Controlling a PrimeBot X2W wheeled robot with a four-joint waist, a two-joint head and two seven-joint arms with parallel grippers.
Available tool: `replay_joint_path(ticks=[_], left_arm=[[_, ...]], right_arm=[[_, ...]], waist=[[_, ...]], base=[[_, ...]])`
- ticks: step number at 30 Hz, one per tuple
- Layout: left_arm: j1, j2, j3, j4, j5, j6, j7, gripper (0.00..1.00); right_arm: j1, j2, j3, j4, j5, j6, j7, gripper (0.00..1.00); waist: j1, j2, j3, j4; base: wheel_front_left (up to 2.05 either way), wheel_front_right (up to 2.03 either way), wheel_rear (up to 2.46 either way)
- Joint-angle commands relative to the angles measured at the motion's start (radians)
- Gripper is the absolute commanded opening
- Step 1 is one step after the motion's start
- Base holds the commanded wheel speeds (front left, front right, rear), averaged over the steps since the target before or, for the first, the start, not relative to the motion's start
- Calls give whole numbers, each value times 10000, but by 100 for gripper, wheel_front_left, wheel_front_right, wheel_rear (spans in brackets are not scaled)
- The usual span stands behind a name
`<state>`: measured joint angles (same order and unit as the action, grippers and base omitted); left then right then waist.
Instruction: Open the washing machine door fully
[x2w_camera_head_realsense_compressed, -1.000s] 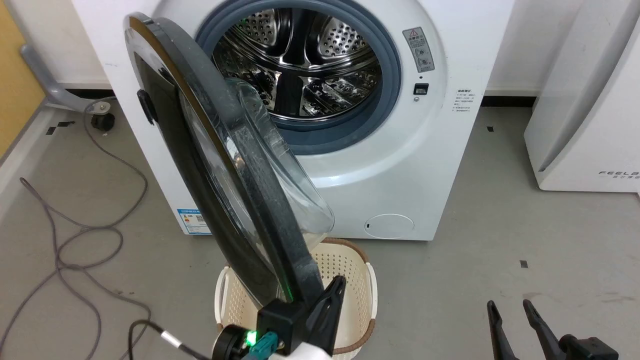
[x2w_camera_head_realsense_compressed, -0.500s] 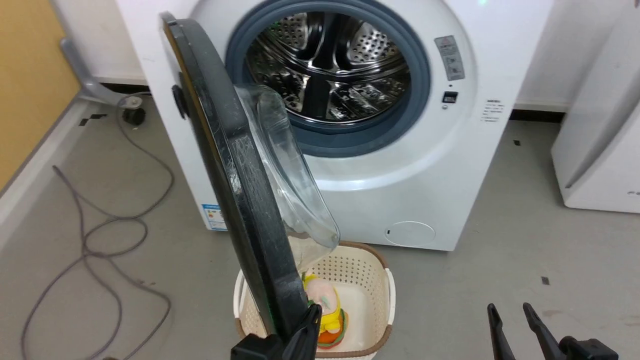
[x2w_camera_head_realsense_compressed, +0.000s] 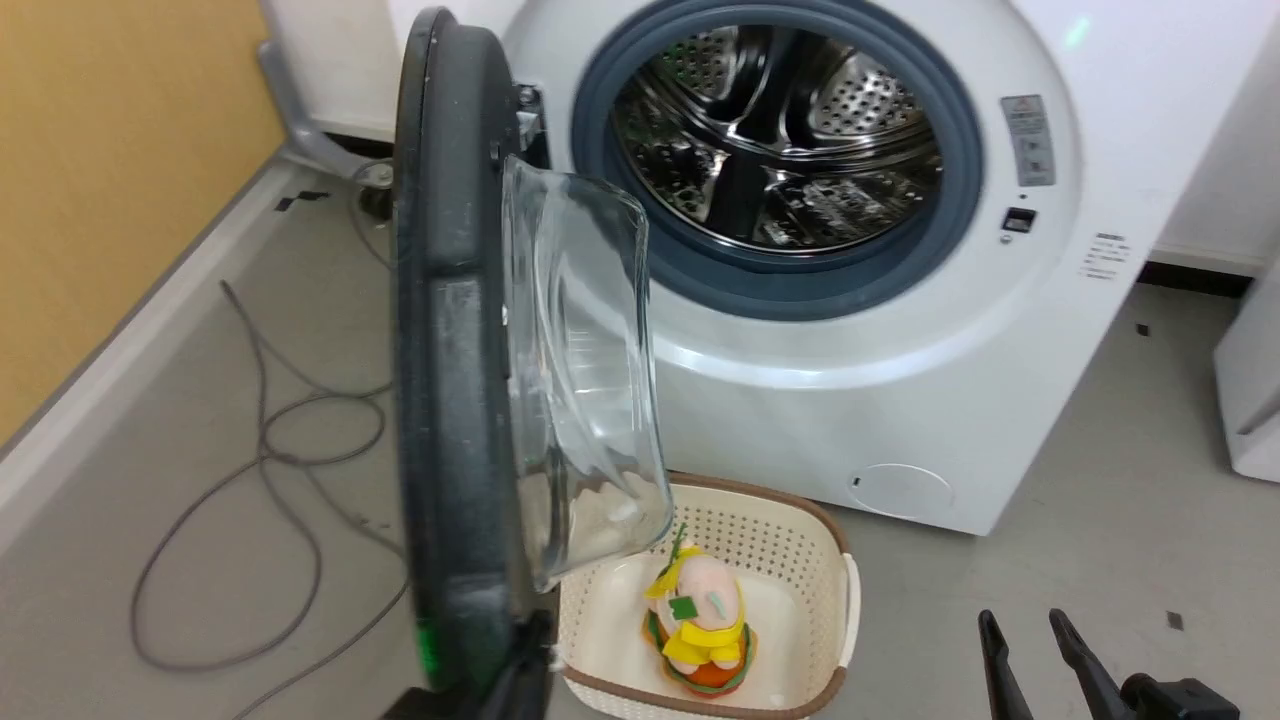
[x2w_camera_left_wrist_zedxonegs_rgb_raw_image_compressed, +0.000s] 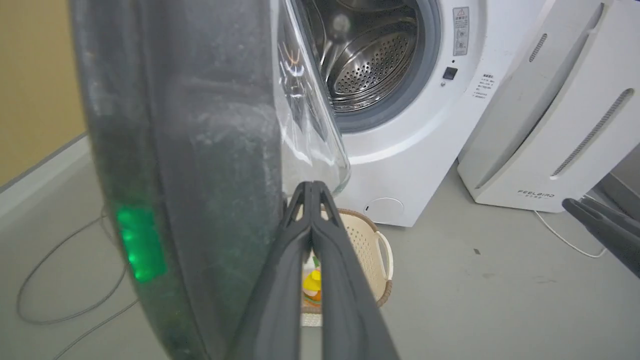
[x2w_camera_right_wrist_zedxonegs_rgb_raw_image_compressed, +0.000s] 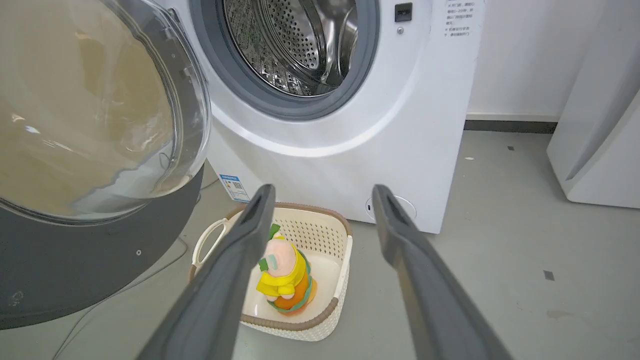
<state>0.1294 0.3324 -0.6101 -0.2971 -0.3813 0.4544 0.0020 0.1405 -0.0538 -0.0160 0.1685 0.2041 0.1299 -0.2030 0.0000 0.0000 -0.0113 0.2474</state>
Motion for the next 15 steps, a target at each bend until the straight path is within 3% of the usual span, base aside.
replay_joint_path(ticks=[1,9,15], left_arm=[[124,150,245,34,-33,119,-113,0],[268,665,1537,468,-394,456,-689,0],[302,890,2795,1091,-1120,456,-1343,0]], right_arm=[[56,36,5,2,17,8,27,100],[-62,36,64,46,51,8,59,100],[-79,36,59,76,-102,8,110,100]], waist=[[0,0,34,202],[0,0,162,454],[0,0,218,370]], base=[[0,0,0],[0,0,0],[0,0,0]])
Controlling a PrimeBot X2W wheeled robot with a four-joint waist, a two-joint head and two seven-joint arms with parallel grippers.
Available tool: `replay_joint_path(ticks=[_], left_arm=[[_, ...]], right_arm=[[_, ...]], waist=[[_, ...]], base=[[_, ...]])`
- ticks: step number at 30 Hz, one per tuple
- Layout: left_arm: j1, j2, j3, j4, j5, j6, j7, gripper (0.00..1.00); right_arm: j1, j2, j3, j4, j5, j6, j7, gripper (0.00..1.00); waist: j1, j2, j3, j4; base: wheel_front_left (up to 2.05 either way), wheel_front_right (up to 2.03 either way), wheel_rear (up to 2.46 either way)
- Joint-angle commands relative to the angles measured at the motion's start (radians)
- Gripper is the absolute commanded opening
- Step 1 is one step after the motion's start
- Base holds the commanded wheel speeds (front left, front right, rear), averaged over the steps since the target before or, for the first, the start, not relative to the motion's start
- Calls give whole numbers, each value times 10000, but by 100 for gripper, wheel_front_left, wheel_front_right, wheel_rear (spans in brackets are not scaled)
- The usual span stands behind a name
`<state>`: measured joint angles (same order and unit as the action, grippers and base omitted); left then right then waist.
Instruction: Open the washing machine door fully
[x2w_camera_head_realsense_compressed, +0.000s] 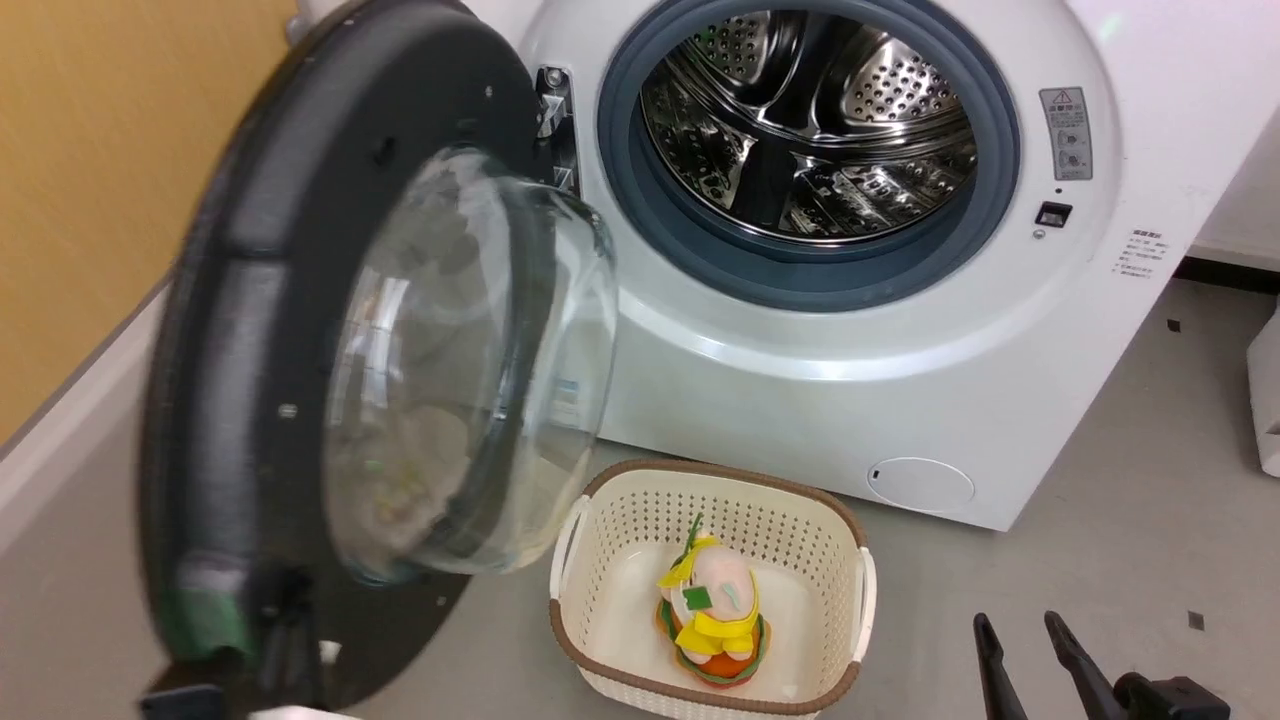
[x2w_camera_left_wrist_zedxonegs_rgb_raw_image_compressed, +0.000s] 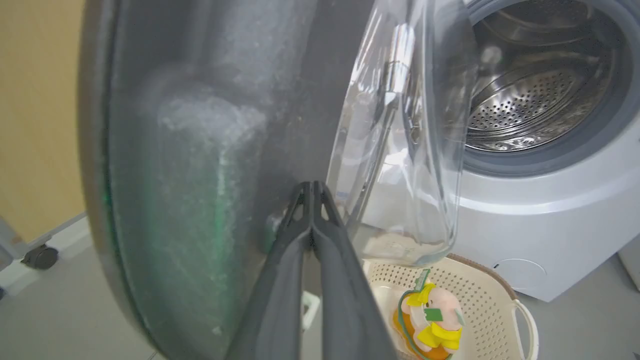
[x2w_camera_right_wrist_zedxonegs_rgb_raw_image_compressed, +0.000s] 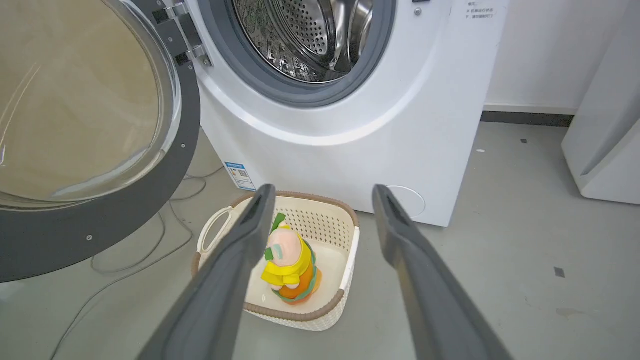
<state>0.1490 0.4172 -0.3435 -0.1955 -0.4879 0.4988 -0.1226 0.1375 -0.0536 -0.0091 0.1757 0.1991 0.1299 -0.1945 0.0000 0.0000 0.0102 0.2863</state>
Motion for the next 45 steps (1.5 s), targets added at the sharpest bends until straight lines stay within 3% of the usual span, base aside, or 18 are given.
replay_joint_path(ticks=[1,9,18,25,32,35,45], left_arm=[[120,43,387,251,-257,-33,-252,0],[-161,245,2217,2148,-1303,-817,-1217,0],[-981,143,3302,3909,-1067,-1768,-1385,0],[-822,-486,3923,3941,-297,-2072,-1389,0],[97,-1438,3817,2709,655,-2185,-1390,0],[473,-1791,3303,2539,735,-2471,-1390,100],[690,-1902,1990,2157,1787,-2576,-1343,100]], right_arm=[[-55,34,-7,5,-101,8,48,100],[-76,34,9,7,-114,8,143,100],[-107,34,62,9,-97,8,198,100],[-52,34,77,52,-72,8,214,100],[-48,34,56,89,-32,8,174,100],[-46,34,19,60,0,8,96,100],[-23,34,48,-240,-243,8,126,100]], waist=[[0,0,8,-51],[0,0,23,-221],[0,0,86,-329],[0,0,25,-440],[0,0,-121,-521],[0,0,-184,-497],[0,0,-491,-949]], base=[[0,0,0],[0,0,0],[0,0,0],[0,0,0],[0,0,0],[0,0,0],[0,0,0]])
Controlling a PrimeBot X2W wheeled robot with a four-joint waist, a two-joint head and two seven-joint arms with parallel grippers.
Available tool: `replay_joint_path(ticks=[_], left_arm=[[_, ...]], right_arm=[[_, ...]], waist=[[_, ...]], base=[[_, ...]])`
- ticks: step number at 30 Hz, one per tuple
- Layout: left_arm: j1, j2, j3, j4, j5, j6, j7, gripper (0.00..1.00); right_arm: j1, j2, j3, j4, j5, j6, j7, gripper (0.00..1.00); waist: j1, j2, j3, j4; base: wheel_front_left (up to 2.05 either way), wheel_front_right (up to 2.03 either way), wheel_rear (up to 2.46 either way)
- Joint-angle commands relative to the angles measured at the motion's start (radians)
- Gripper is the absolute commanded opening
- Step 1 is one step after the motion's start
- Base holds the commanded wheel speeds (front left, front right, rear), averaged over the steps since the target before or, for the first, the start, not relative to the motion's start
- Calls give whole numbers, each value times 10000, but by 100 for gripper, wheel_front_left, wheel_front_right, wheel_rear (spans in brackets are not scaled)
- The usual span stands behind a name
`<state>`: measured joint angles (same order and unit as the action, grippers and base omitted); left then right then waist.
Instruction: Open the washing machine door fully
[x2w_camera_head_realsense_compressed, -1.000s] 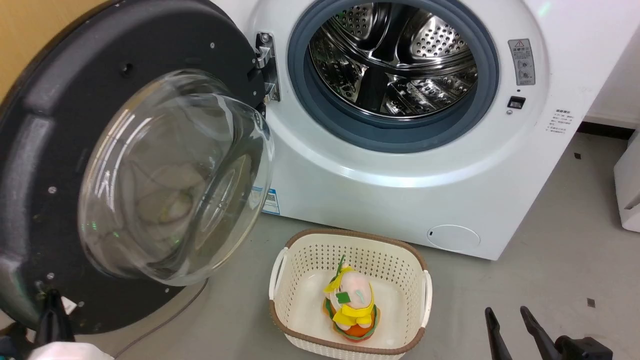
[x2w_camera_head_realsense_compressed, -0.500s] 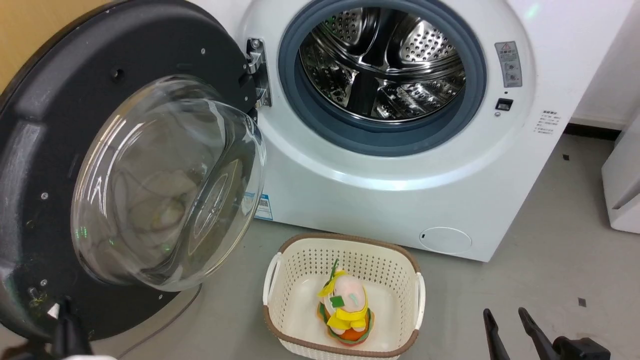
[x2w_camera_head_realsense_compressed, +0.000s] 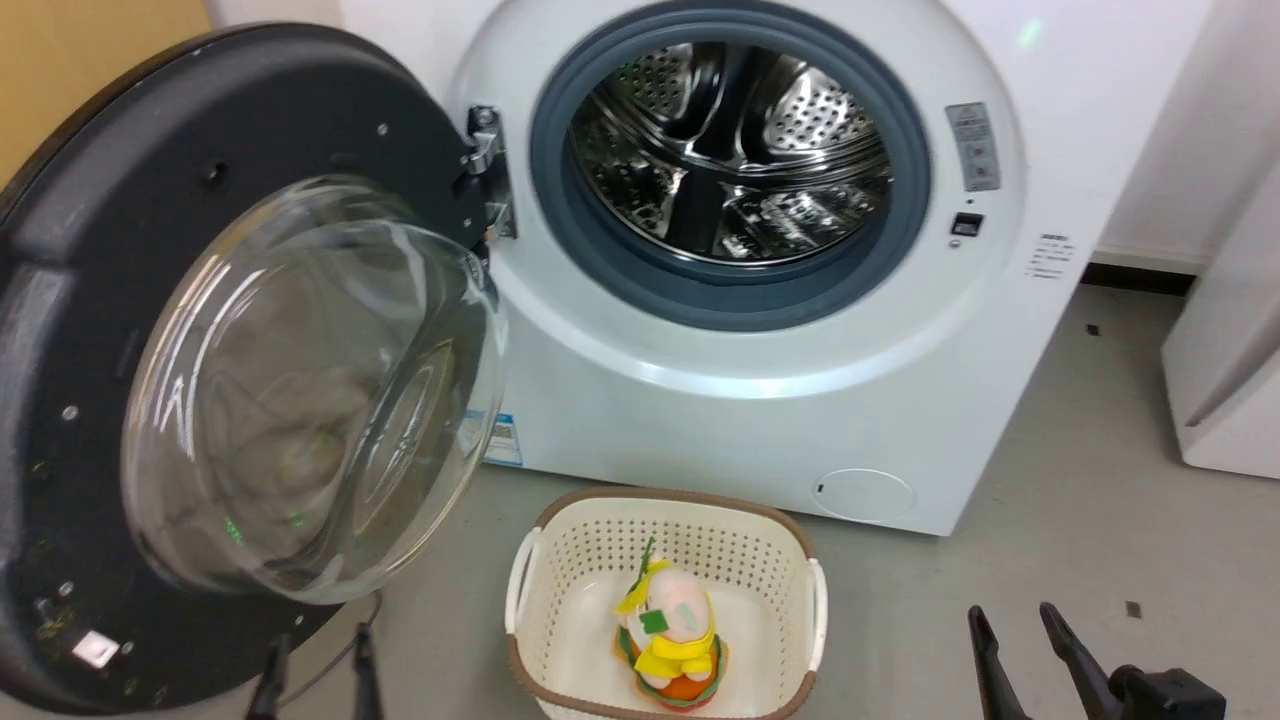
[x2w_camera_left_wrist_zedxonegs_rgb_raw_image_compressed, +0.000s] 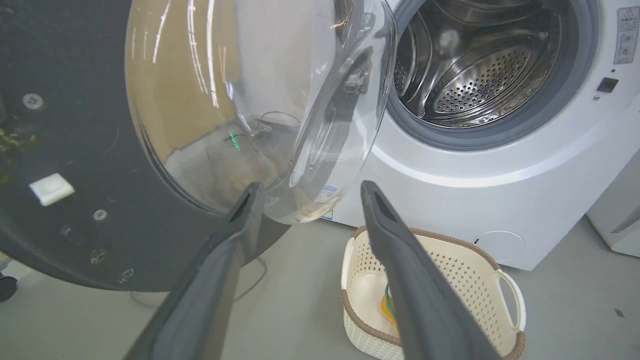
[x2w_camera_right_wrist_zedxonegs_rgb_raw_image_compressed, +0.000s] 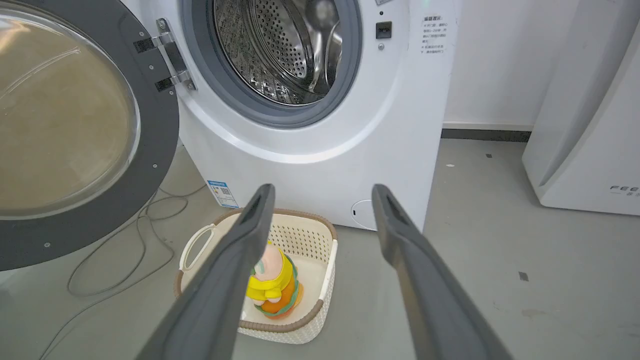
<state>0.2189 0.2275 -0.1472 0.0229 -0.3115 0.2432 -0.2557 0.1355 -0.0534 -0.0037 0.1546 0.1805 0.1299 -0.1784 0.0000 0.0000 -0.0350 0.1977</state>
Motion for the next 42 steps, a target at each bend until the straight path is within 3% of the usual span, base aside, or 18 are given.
replay_joint_path(ticks=[1,9,22,23,42], left_arm=[[-52,-29,-88,-69,91,-32,-1,100],[-765,-191,-988,185,452,-373,184,100],[-1039,306,-1074,271,954,-127,490,100],[-990,265,-1086,287,952,-170,469,0],[-1143,-5,-759,226,1237,-466,741,0]], right_arm=[[1,32,-2,-115,-110,8,4,100],[294,32,-193,-1447,-616,8,578,100],[825,32,-452,-2586,-749,8,1234,100],[676,2,-443,-2544,-823,0,1241,0],[405,4,-379,-2409,-954,1,1311,0]], waist=[[0,0,-64,-154],[0,0,-223,-1174],[0,0,-260,-1969],[0,0,-260,-1972],[0,0,-180,-1976]], base=[[0,0,0],[0,0,0],[0,0,0],[0,0,0],[0,0,0]])
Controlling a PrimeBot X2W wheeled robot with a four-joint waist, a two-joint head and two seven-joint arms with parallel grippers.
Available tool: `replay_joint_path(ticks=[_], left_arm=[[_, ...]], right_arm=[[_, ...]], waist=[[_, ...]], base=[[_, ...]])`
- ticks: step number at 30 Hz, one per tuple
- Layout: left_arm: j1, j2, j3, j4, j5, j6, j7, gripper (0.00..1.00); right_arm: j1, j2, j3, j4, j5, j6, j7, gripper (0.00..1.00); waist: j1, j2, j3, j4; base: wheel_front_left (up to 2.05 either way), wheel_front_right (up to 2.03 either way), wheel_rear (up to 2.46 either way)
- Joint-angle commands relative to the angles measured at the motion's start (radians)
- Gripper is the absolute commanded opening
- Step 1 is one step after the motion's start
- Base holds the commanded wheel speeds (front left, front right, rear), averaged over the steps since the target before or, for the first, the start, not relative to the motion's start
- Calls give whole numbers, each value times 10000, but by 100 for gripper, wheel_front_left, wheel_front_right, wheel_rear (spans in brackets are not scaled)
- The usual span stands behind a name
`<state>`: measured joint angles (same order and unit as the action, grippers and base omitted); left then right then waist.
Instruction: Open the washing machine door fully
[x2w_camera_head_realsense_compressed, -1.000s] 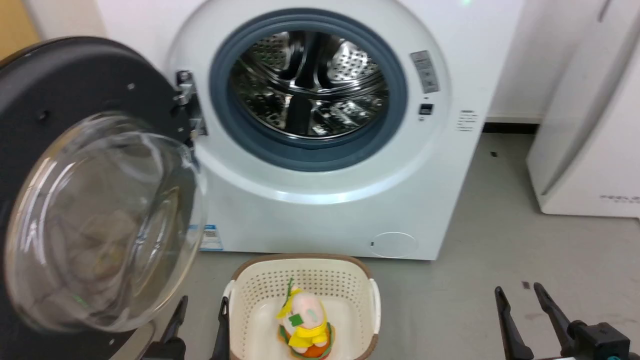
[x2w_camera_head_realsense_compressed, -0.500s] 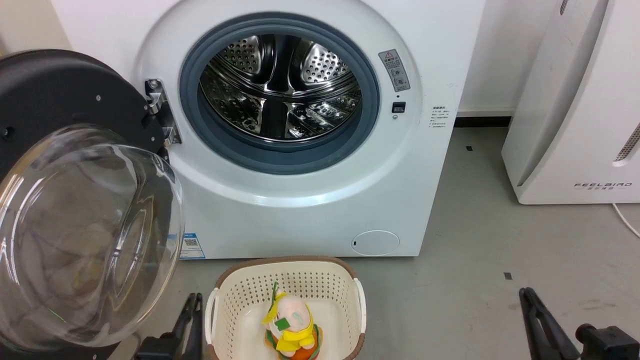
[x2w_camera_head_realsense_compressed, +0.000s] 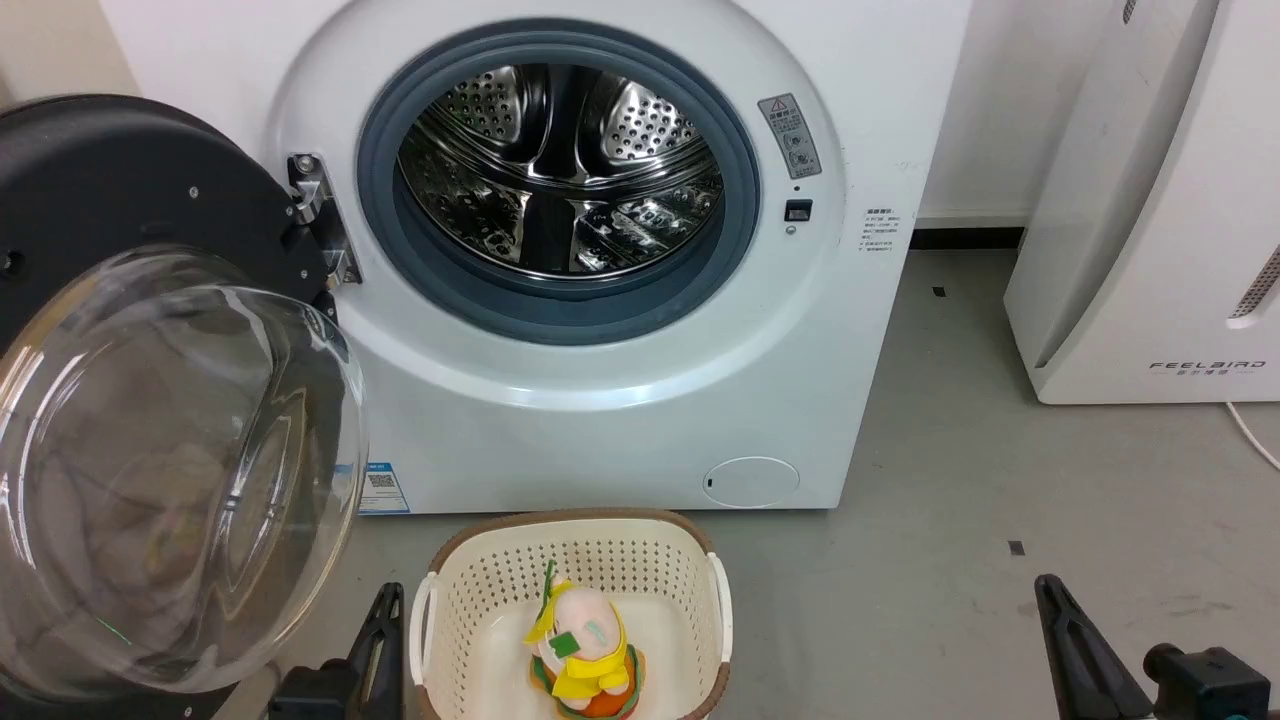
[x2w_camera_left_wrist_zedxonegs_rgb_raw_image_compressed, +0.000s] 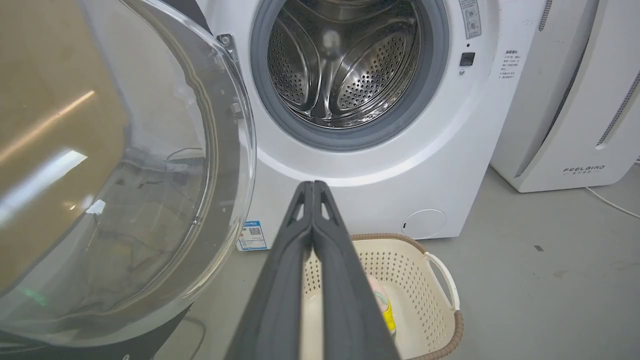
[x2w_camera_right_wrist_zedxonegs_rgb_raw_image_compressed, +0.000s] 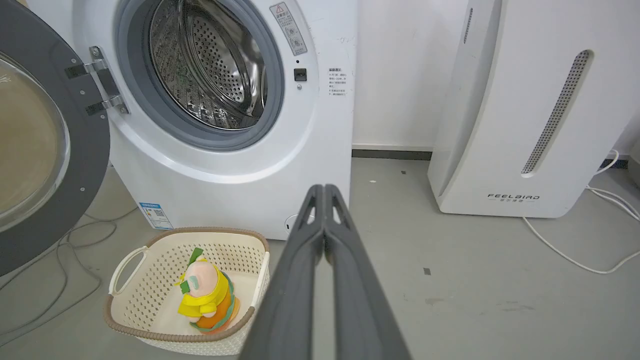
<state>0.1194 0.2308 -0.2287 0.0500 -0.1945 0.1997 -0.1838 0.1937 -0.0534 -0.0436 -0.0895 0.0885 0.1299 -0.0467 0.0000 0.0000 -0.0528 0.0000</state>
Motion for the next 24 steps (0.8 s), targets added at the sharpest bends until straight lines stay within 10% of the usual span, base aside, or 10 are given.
replay_joint_path(ticks=[1,24], left_arm=[[-157,-54,77,-49,84,-49,38,0],[-378,-427,547,-145,481,-463,421,0]], right_arm=[[-193,4,23,40,-42,1,-2,0],[-565,10,111,222,-221,3,98,0]], waist=[[0,0,3,0],[0,0,115,0]], base=[[0,0,0],[0,0,0]])
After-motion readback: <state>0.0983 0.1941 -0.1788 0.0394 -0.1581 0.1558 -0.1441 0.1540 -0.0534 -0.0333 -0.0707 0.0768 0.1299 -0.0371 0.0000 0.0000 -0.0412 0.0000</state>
